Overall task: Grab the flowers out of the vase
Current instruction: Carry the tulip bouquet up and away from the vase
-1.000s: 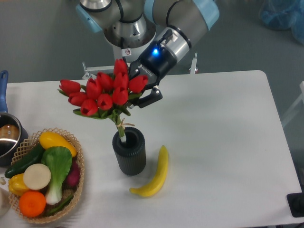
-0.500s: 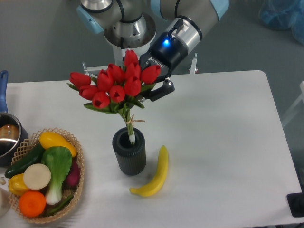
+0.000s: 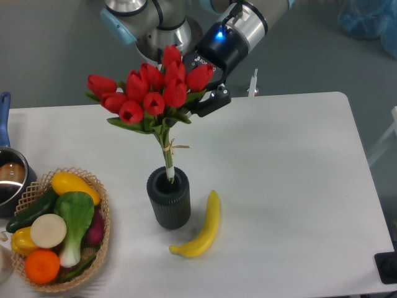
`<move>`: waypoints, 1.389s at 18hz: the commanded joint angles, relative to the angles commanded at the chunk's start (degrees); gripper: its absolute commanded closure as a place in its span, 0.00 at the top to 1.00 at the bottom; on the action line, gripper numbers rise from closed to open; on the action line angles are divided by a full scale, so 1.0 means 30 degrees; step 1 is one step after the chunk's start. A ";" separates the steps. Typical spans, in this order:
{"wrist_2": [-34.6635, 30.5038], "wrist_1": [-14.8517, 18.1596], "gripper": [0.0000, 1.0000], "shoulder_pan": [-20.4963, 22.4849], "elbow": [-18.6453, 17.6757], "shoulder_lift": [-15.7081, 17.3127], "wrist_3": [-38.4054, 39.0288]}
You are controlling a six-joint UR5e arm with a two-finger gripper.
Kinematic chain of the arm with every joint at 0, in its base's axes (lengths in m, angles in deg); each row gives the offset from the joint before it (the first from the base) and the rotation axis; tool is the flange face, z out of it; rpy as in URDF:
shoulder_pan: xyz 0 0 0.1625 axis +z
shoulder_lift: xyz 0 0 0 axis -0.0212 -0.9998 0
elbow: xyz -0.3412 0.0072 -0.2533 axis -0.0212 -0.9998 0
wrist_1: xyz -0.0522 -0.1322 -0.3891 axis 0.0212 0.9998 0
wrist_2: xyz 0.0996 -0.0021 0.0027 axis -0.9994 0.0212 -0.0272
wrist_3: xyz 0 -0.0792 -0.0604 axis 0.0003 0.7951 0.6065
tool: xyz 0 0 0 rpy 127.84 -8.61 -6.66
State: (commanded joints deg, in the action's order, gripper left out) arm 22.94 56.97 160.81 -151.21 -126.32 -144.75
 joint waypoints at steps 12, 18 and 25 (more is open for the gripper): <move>-0.0088 -0.0029 0.39 0.6798 0.0262 -0.1871 -0.0057; -0.0146 -0.0059 0.39 0.7387 0.0879 -0.3162 -0.0553; -0.0176 -0.0088 0.39 0.7971 0.0646 -0.3897 -0.1492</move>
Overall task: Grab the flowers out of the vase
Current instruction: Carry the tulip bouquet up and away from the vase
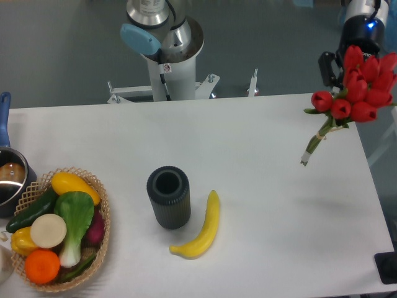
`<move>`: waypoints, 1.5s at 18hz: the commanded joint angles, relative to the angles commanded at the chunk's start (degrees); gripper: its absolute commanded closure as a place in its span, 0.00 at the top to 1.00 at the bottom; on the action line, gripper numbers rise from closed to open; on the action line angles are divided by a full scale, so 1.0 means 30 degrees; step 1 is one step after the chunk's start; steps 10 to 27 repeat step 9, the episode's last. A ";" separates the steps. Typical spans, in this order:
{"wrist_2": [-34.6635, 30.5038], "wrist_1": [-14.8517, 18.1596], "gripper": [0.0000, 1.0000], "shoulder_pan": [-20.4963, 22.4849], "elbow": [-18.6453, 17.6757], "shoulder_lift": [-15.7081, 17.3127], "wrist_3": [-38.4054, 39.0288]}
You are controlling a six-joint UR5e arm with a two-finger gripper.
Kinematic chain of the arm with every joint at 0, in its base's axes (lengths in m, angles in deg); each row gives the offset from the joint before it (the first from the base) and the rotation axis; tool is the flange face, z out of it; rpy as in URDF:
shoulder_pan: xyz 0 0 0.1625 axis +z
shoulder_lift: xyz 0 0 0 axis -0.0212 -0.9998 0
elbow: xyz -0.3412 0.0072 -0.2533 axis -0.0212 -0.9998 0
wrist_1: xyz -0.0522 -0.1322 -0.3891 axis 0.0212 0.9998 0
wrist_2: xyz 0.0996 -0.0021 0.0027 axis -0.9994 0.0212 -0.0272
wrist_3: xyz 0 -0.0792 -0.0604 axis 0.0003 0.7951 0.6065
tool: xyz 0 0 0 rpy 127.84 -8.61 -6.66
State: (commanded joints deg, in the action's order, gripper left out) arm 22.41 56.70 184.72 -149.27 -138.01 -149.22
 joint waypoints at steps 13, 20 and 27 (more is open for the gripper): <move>0.0030 -0.0030 0.39 0.0559 -0.0001 0.0029 0.0088; 0.0030 -0.0030 0.39 0.0559 -0.0001 0.0029 0.0088; 0.0030 -0.0030 0.39 0.0559 -0.0001 0.0029 0.0088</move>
